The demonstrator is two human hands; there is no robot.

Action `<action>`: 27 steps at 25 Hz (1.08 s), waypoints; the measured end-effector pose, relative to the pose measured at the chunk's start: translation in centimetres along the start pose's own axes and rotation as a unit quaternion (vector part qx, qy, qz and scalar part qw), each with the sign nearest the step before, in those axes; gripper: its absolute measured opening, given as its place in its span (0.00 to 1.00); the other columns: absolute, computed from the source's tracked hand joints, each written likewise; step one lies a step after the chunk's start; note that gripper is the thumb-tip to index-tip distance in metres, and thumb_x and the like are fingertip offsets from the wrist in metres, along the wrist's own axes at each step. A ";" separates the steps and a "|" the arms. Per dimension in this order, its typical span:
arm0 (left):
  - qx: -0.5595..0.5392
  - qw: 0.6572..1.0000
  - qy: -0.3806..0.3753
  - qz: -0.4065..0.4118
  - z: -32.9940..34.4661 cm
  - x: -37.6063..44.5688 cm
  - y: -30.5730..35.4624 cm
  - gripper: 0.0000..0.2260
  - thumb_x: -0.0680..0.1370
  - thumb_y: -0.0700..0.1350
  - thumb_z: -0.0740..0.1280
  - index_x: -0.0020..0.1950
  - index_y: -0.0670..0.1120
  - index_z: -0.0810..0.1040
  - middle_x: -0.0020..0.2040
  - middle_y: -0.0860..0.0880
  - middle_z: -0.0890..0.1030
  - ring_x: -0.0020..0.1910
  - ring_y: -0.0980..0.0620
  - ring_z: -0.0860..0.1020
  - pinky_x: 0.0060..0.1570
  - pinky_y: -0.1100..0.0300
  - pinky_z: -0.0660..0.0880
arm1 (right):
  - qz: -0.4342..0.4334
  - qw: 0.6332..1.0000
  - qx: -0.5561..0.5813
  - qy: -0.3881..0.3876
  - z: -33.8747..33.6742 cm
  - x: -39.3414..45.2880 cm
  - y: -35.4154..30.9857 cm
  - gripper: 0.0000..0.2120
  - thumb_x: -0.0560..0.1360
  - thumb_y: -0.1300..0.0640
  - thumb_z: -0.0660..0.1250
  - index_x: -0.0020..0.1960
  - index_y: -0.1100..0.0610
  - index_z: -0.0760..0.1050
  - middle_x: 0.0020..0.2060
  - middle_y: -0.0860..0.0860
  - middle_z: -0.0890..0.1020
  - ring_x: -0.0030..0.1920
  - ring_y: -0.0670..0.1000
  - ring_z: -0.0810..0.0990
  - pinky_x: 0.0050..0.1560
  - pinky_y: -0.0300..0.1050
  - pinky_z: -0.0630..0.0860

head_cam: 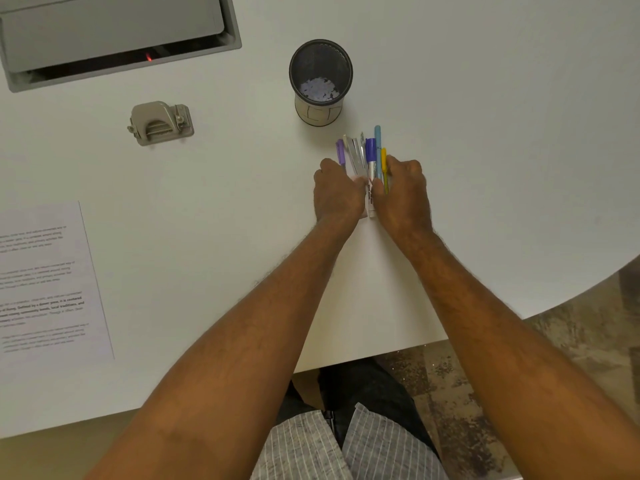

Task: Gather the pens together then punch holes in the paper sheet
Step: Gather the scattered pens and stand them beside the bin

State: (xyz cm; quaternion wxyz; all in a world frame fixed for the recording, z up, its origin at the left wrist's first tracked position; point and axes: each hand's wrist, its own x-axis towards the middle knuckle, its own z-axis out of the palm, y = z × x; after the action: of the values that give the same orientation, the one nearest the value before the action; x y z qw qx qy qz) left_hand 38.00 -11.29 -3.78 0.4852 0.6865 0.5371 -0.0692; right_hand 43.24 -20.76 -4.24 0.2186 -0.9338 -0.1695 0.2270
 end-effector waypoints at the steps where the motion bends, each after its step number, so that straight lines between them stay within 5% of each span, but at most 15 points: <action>1: -0.003 1.000 -0.006 0.008 0.0 -0.1 -0.1 0.19 0.80 0.49 0.73 0.65 0.42 0.71 0.57 0.46 0.77 0.52 0.51 0.76 0.43 0.65 0.71 | 0.003 1.000 0.012 -0.001 0.0 0.0 0.1 0.25 0.82 0.47 0.68 0.75 0.56 0.71 0.65 0.58 0.76 0.63 0.55 0.78 0.62 0.51 0.82; 5: -0.006 1.000 -0.010 0.029 0.4 -0.6 -0.1 0.18 0.80 0.48 0.73 0.64 0.42 0.73 0.52 0.49 0.74 0.49 0.54 0.74 0.34 0.72 0.63 | 0.010 0.999 0.041 0.004 0.1 -0.3 0.2 0.23 0.83 0.49 0.69 0.74 0.55 0.73 0.64 0.58 0.76 0.61 0.54 0.79 0.60 0.49 0.82; 17: -0.006 0.999 -0.009 0.049 0.1 -0.9 -0.8 0.20 0.80 0.52 0.72 0.66 0.43 0.75 0.60 0.45 0.78 0.52 0.54 0.72 0.49 0.62 0.70 | 0.027 0.999 0.032 0.018 0.2 -0.6 0.1 0.25 0.82 0.49 0.69 0.75 0.56 0.70 0.66 0.58 0.74 0.63 0.55 0.79 0.58 0.49 0.82; 27: -0.022 0.997 -0.035 0.065 -2.1 -1.2 -1.9 0.21 0.81 0.50 0.70 0.71 0.43 0.74 0.65 0.44 0.78 0.60 0.50 0.77 0.53 0.62 0.70 | 0.013 0.997 -0.021 0.066 0.5 -2.1 -0.9 0.26 0.81 0.47 0.71 0.75 0.53 0.69 0.67 0.55 0.73 0.66 0.54 0.75 0.50 0.47 0.76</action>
State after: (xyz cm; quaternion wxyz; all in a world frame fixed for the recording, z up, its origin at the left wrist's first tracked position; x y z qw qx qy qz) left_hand 35.05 -10.64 -3.11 0.5222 0.7062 0.4755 -0.0494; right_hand 41.04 -20.66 -3.44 0.2068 -0.9533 -0.1470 0.1638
